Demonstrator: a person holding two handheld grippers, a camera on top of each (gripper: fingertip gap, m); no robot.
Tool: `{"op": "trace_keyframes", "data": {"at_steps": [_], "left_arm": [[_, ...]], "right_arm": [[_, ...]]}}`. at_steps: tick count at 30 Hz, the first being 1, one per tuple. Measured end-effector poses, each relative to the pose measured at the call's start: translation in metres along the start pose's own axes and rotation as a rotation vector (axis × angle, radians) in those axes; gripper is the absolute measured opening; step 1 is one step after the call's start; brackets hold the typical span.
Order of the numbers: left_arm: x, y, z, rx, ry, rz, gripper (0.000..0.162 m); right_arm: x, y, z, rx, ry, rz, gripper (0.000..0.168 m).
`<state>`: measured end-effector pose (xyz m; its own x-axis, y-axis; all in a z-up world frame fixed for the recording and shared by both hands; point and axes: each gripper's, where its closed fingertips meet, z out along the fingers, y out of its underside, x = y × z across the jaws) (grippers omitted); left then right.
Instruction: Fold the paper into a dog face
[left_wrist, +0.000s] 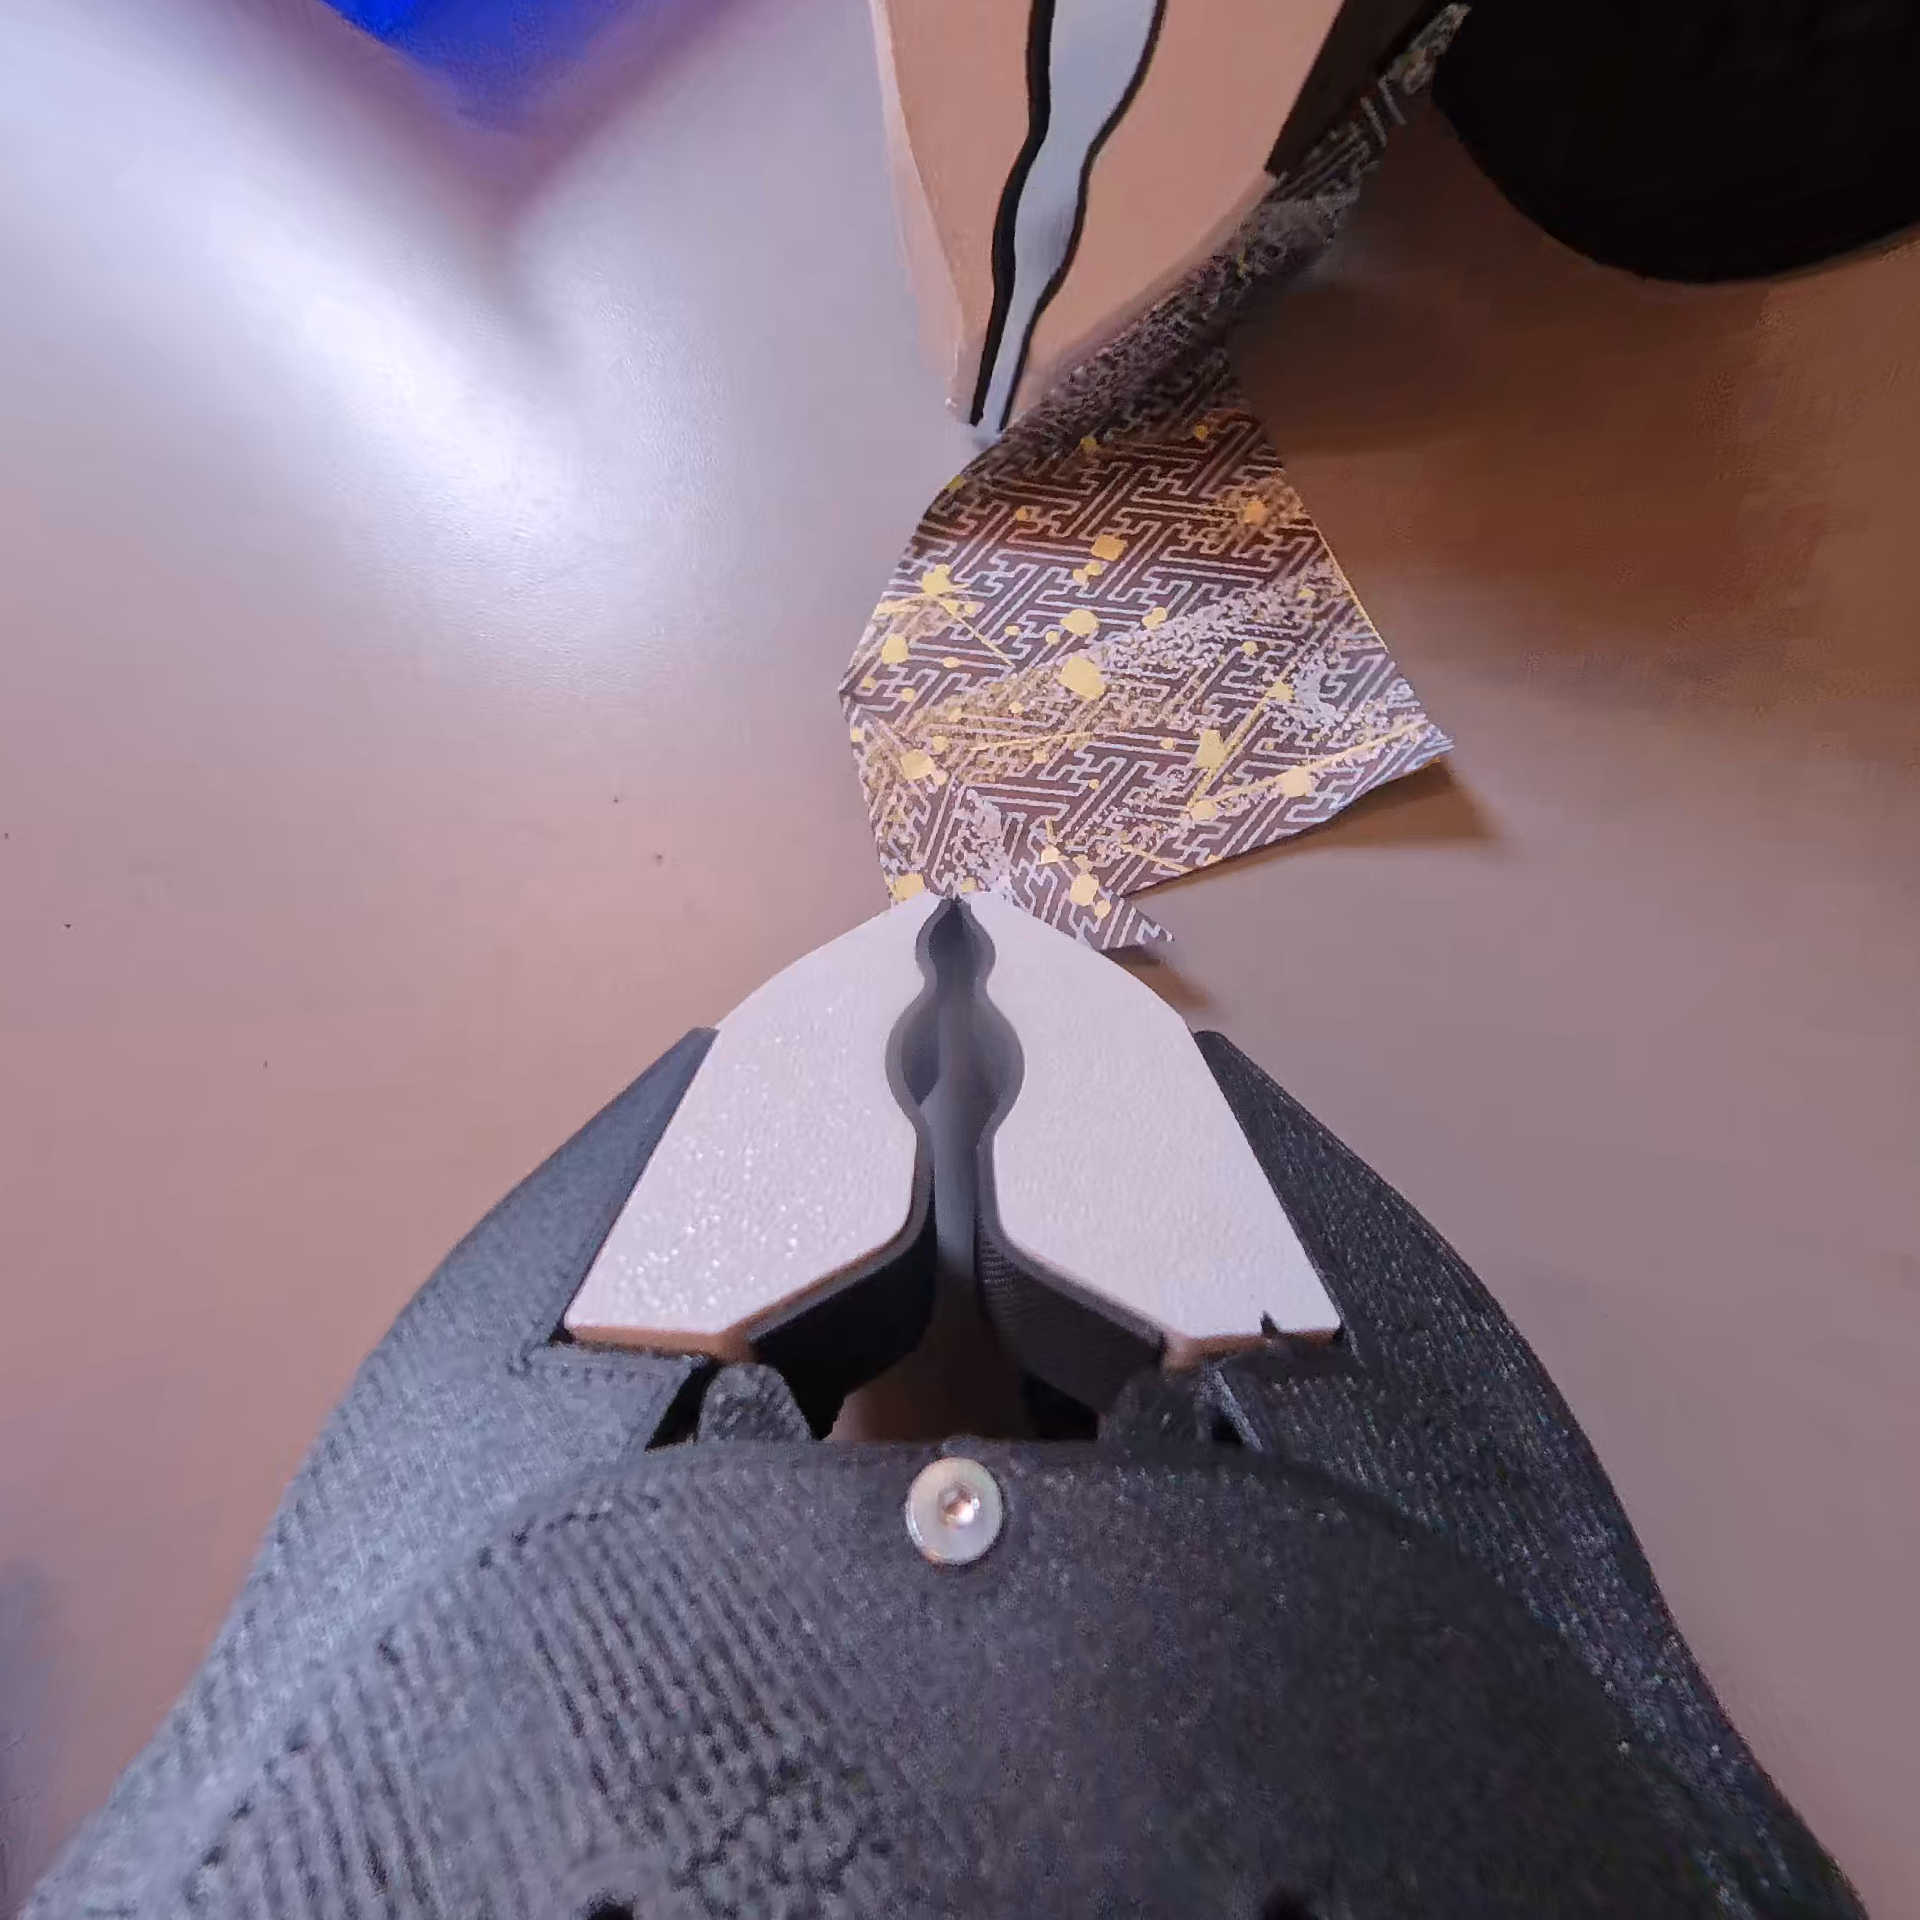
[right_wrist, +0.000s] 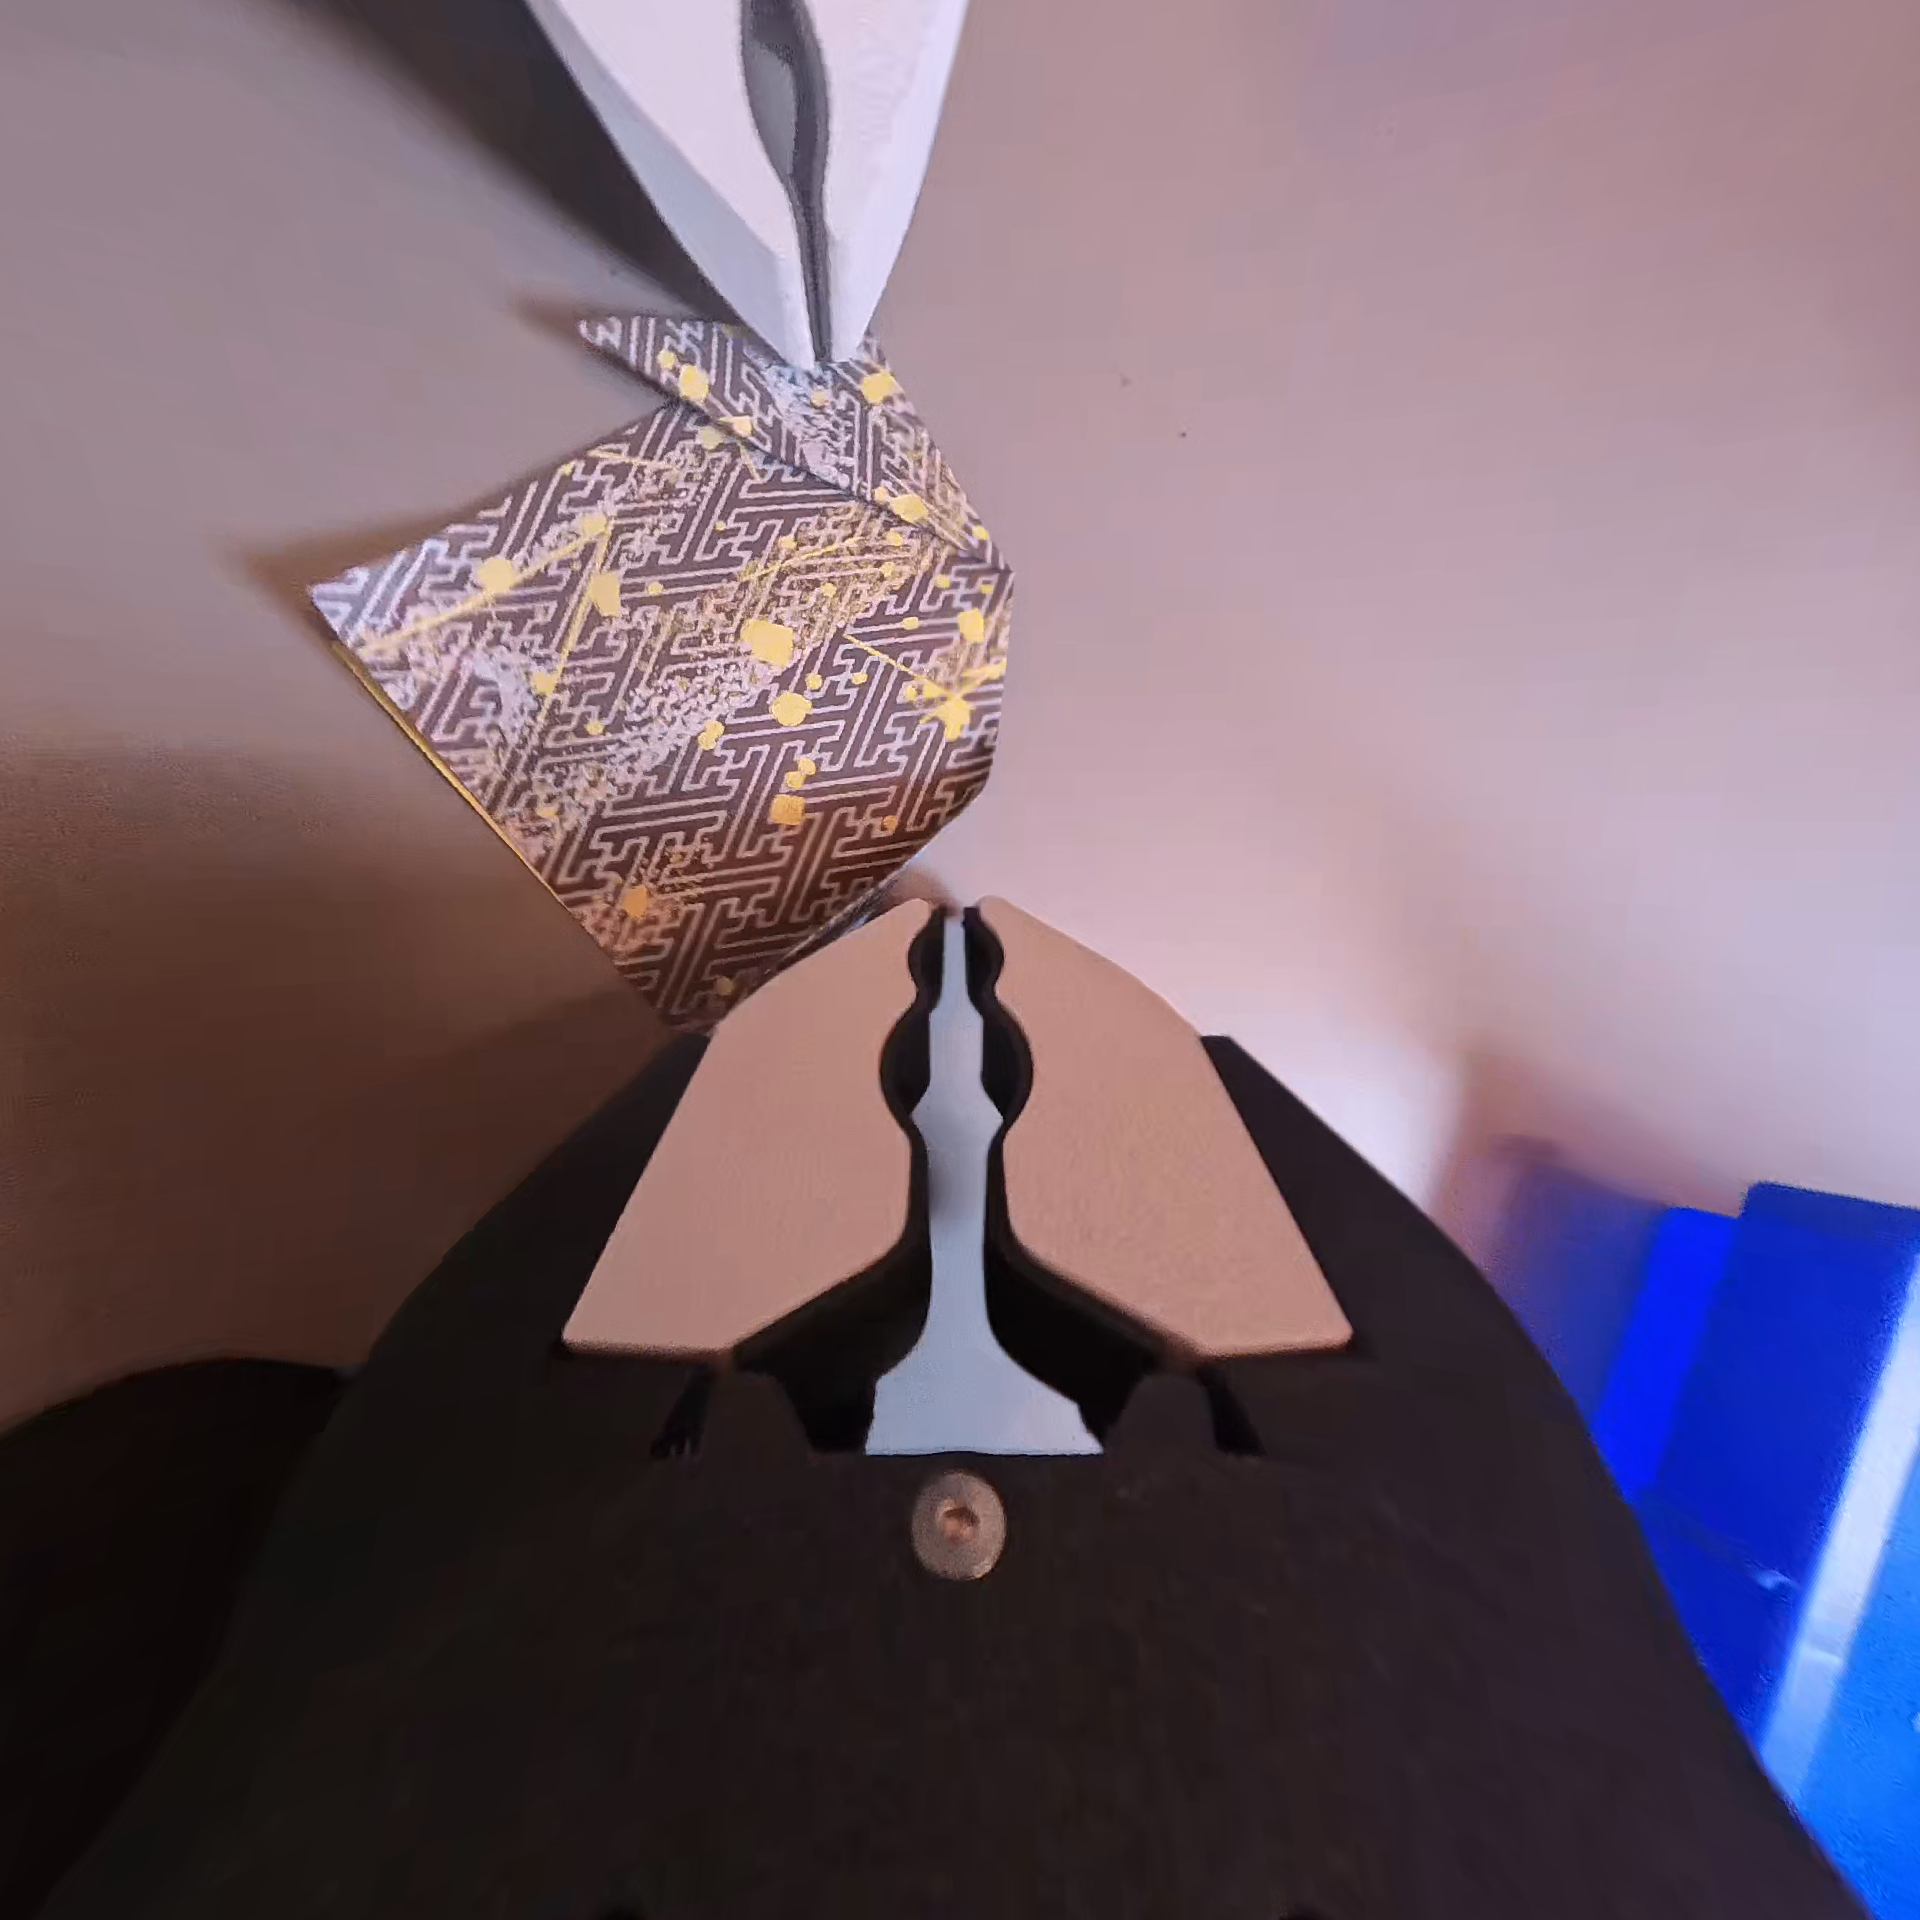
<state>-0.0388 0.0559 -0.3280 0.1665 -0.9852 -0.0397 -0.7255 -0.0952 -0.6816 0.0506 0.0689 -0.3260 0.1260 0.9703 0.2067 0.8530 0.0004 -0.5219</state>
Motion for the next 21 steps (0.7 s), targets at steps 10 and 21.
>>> {"op": "trace_keyframes", "data": {"at_steps": [10,21], "left_arm": [[-0.001,0.0,0.0,-0.044,-0.037,-0.074,0.0],[0.014,-0.005,-0.005,-0.002,0.114,-0.095,0.0]], "right_arm": [[-0.042,-0.014,-0.026,0.192,-0.3,0.269,0.019],[-0.045,-0.009,-0.004,0.061,-0.229,0.206,0.007]]}}
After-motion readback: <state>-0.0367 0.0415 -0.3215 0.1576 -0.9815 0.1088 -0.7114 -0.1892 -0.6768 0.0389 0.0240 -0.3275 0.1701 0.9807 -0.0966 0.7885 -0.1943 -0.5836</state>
